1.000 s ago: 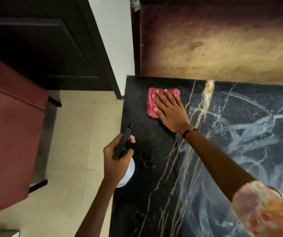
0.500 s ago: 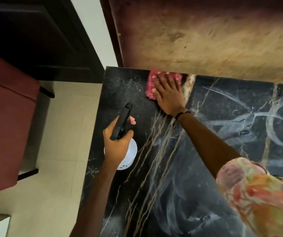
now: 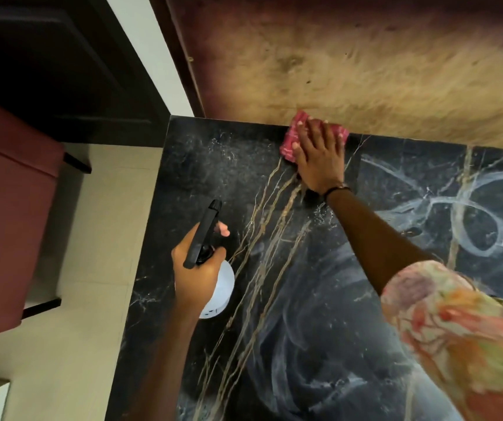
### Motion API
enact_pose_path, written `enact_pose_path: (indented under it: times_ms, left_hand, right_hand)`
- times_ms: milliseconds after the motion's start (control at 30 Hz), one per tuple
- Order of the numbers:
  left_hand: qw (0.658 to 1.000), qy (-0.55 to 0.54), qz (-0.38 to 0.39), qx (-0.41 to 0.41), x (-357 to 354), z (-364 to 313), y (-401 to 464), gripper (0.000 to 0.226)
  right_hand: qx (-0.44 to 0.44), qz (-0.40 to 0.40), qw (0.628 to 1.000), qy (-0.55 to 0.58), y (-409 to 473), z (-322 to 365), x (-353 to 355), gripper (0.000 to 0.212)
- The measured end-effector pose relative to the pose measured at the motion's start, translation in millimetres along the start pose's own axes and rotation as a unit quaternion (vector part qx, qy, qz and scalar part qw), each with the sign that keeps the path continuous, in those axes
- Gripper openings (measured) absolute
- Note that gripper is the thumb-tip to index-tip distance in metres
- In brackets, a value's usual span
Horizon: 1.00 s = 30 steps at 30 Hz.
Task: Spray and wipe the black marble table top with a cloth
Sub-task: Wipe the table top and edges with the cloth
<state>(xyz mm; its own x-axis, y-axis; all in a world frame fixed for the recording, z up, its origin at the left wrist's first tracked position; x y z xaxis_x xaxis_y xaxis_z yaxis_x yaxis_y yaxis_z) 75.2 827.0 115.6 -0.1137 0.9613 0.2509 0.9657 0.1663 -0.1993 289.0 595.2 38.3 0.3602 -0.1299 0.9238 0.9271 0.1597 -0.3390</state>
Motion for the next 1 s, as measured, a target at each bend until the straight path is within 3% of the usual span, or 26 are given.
enact_pose_path:
  times_ms: [133, 233, 367, 533, 600, 700, 833, 900, 1000]
  left_hand:
    - [1.000, -0.005, -0.001, 0.006, -7, -2, -6, 0.049]
    - [1.000, 0.000, -0.006, 0.013, -11, -4, -12, 0.055]
    - [1.000, 0.007, 0.008, 0.006, -12, -6, -22, 0.048]
    - [1.000, 0.016, -0.005, 0.016, -12, -1, -35, 0.047]
    - [0.999, 0.009, -0.011, 0.028, -14, 1, -40, 0.051]
    - [0.999, 0.017, -0.002, 0.033, -17, 2, -46, 0.057]
    - [0.999, 0.030, 0.000, 0.024, -18, -2, -52, 0.062]
    - [0.999, 0.026, -0.006, 0.025, -18, -1, -56, 0.059]
    - [0.999, 0.035, 0.003, 0.021, -16, 0, -57, 0.057]
  right_hand:
    - [0.138, 0.023, 0.987, -0.073, -49, 37, -27, 0.053]
    - [0.205, 0.021, 0.973, -0.100, -99, -3, -37, 0.053]
    - [0.150, 0.016, 0.982, -0.111, -97, -65, -23, 0.055]
    - [0.035, -0.011, 0.999, -0.029, -57, -17, -16, 0.055]
    - [0.059, 0.000, 0.997, -0.040, -59, 16, -25, 0.054]
    - [0.161, 0.022, 0.983, -0.085, -98, 50, -47, 0.055]
    - [0.258, 0.032, 0.960, -0.105, -166, 10, -64, 0.053]
    - [0.235, 0.020, 0.966, -0.109, -171, -28, -58, 0.054]
    - [0.133, 0.016, 0.989, -0.063, -145, -39, -43, 0.055]
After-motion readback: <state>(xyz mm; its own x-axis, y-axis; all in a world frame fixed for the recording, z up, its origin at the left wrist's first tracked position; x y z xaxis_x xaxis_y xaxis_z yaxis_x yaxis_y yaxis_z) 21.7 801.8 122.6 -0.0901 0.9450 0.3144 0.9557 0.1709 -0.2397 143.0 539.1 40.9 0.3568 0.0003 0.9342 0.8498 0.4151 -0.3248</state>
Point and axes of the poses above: each hand's wrist, its own y-axis towards the middle knuckle, its own x-axis out of the back of the hand, z = x × y, the point moved 5 cm from there along y, towards the middle knuckle, and after that the axes turned 11 degrees about z, right-handed, at the moved point
